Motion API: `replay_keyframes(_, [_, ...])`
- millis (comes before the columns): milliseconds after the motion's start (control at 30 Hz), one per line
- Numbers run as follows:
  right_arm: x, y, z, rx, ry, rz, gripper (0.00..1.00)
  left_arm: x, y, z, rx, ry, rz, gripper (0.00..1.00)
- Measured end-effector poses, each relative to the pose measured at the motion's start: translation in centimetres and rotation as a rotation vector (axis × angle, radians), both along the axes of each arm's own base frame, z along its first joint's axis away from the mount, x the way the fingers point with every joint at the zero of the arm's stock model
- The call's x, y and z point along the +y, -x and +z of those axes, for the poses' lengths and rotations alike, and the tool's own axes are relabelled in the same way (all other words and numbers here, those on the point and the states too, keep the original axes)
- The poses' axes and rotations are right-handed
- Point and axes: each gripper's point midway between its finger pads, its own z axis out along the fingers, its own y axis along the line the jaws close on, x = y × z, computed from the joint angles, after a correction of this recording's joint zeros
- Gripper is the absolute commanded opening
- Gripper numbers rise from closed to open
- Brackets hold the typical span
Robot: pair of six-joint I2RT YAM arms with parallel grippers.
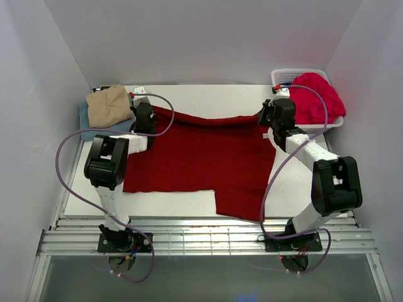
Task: Fold and stack the t-shirts
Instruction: Fold the flattened tshirt in 1/3 of the way
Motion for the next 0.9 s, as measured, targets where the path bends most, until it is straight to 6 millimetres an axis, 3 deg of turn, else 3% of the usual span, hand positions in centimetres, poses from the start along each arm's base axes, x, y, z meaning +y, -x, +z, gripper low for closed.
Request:
replay_keyframes(433, [-0.3,2.8,-1.5,0.057,0.021,0.013,0.08,0.7,3.3,-4.1,0.100,-0.063,0.076,0.27])
replay_keyframes(667, [-0.3,4.2,-1.9,0.078,0.027,0.016,0.08,0.7,4.1,-4.9,0.141,-0.090,0.100,0.27])
replay_keyframes(767, [-0.3,4.7,-2.4,0.103,0.034,0.017,0.08,0.6,4.4,-5.5,0.180,-0.111,0.106,0.40])
replay_keyframes(833, [-0.3,4.9,-2.7,0.116,0.040,0.014,0.08,0.4,4.1,-5.8,0.214,-0.131,0.117,0.53])
replay_keyframes(867, [-0.3,5.0,-2.8,0.122,0.044,0.012,0.08,0.3,3.9,-6.0,0.231,-0.140,0.127,0.64])
replay_keyframes(900, [-0.4,5.1,-3.0,0.131,0.048,0.010,0.08,0.3,3.7,-6.1,0.247,-0.150,0.137,0.82])
